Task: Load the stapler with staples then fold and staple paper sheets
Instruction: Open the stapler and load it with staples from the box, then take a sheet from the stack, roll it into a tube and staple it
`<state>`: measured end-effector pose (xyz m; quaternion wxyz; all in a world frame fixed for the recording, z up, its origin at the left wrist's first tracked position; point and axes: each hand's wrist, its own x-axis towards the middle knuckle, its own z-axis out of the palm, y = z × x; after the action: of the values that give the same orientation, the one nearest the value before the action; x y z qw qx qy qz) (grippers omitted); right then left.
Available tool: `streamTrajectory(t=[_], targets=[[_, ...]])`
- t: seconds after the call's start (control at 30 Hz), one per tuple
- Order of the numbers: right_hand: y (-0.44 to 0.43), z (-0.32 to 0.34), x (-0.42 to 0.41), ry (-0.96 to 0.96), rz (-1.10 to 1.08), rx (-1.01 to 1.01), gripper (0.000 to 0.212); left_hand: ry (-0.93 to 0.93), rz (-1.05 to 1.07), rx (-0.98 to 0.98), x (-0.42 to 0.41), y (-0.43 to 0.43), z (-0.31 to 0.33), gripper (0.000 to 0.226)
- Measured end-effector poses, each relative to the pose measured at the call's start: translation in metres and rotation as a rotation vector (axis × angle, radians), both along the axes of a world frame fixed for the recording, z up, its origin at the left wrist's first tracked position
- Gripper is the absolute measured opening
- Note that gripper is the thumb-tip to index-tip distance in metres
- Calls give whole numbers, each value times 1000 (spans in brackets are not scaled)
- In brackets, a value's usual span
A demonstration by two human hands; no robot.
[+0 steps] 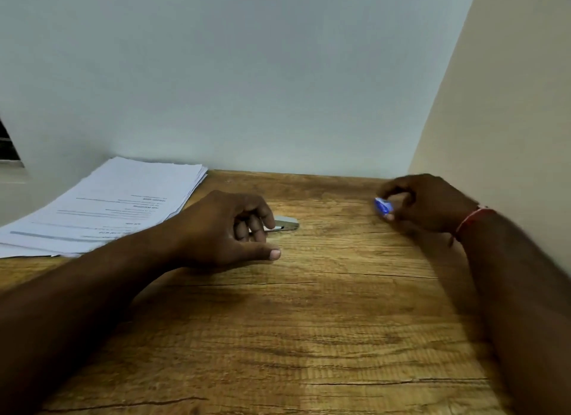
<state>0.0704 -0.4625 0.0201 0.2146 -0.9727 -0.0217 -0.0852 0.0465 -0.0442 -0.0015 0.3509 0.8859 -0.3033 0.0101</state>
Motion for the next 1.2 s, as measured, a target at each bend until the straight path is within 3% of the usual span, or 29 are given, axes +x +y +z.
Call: streamTrajectory(t=[0.13, 0.4, 0.6, 0.83, 1.2], targets=[[-53, -13, 1, 52, -164, 125, 38, 12, -14, 22, -3, -1, -1, 38], [-55, -18, 7, 28, -241, 83, 28, 17, -19, 16, -2, 1, -3, 35], [-45, -13, 8, 101, -317, 38, 65, 28, -28, 21, 2, 2, -7, 31], [-39, -14, 12, 96, -303, -15, 27, 10, -21, 14, 3, 2, -8, 29], [-26, -19, 21, 40, -465, -58, 21, -48, 30, -34, 9, 5, -6, 23]])
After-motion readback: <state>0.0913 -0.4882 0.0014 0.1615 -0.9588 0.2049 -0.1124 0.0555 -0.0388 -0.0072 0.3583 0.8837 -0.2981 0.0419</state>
